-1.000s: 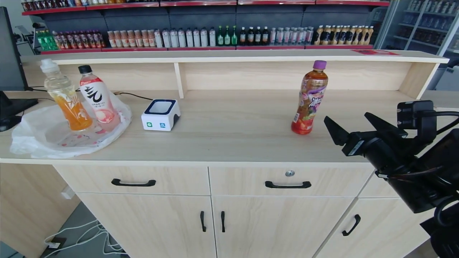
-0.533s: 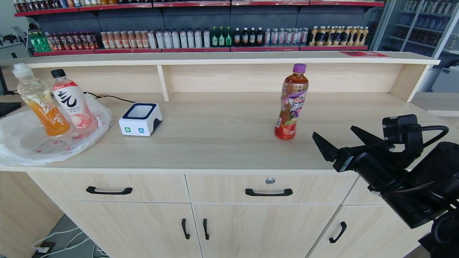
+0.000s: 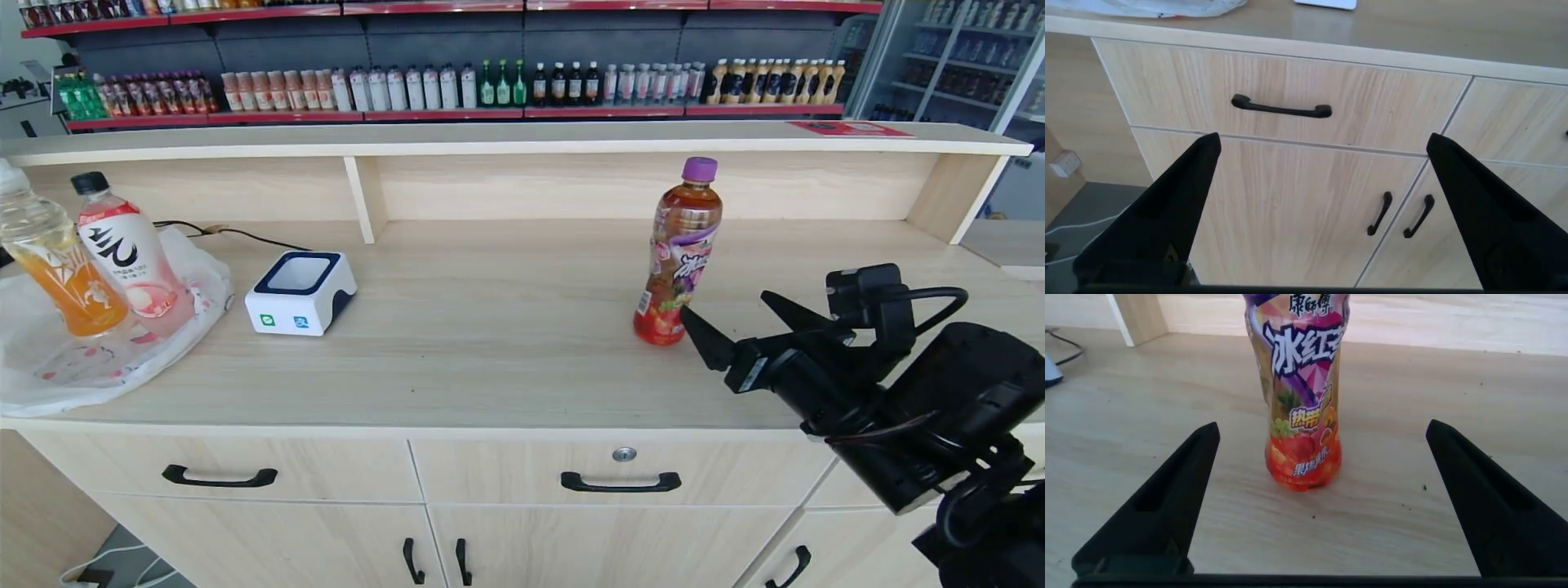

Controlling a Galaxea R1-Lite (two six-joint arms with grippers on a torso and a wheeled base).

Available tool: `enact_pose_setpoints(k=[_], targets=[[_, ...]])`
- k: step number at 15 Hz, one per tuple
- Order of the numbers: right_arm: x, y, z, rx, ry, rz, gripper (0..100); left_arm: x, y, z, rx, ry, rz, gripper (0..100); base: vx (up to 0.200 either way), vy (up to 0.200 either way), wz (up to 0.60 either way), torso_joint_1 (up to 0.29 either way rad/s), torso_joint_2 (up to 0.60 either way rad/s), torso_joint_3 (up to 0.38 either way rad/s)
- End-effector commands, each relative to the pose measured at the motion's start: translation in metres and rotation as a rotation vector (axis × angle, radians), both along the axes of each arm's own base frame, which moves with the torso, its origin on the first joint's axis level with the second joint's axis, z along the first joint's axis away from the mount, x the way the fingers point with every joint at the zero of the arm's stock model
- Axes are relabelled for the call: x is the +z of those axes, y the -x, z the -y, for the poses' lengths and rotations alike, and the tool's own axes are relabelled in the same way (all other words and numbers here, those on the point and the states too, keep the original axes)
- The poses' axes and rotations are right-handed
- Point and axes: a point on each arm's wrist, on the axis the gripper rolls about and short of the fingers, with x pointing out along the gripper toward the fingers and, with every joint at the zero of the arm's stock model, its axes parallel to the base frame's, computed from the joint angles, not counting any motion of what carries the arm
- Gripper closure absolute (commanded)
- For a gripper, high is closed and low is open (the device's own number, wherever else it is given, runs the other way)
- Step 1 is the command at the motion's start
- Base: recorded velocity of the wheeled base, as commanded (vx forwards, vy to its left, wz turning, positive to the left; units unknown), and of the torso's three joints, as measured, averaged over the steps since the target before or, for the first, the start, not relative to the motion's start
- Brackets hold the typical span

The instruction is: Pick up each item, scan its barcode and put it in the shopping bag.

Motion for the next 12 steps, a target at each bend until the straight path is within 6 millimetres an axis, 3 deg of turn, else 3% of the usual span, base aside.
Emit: enact_pose_setpoints(k=[1,12], targets=[[-0.002,-0.013,-0.010,0.015,-0.008,0.010,0,0.000,0.000,0.000,0.001,0.001,0.000,0,0.000,0.000,0.00,0.000,0.00,0.000],[0.000,-0.048,-0.031,0.016,-0.026,0.069,0,0.001,0.000,0.000,0.001,-0.010,0.006,0,0.000,0.000,0.00,0.000,0.00,0.000]])
